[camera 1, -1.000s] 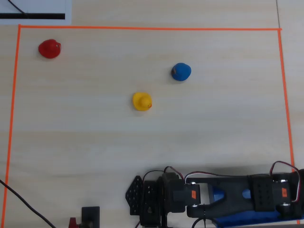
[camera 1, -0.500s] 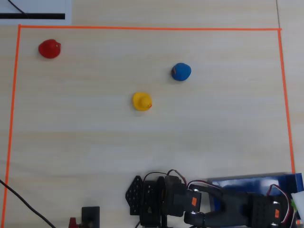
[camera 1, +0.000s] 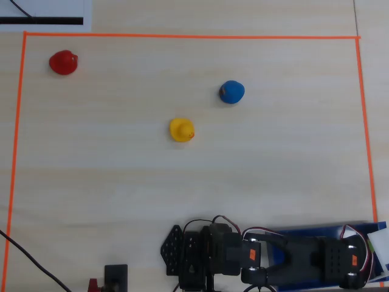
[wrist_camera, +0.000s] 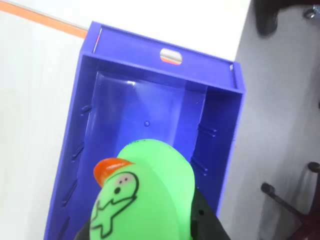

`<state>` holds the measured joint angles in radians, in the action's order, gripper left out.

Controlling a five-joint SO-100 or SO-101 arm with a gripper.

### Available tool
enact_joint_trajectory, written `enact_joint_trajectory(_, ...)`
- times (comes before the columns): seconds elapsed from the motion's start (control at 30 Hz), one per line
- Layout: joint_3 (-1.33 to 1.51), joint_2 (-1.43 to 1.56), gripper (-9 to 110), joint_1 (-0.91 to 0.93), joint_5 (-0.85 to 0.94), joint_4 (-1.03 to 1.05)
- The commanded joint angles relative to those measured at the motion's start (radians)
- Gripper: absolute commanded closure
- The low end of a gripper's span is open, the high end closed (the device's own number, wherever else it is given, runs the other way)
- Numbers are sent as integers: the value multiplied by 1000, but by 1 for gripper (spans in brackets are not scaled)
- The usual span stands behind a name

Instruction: Grasp green duck and put it into box.

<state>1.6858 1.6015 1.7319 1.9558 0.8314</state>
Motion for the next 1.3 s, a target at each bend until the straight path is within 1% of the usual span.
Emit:
enact_joint_trajectory(0.0, 9, 23, 98, 5, 9, -15)
enact_joint_trajectory(0.13, 43, 57, 90, -5, 9, -15)
enact_joint_trajectory(0.27, 58, 83, 87, -15, 9, -11)
enact_joint_trajectory(0.37, 64, 94, 78, -15, 26, -11)
enact_joint_trajectory(0.53, 78, 115, 74, -12, 40, -11)
enact_joint_trajectory(0.7, 109, 153, 73, -21, 38, -11)
enact_joint_trajectory(0.87, 120, 189, 75, -48, 23, -5)
enact_joint_trajectory(0.97, 75, 193, 77, -110, -8, -12)
enact_joint_trajectory(1.07, -23, 192, 89, -241, -95, -15)
enact_joint_trajectory(1.17, -150, 196, 100, -414, -219, 55)
enact_joint_trajectory(1.27, -242, 225, 101, -606, -287, 173)
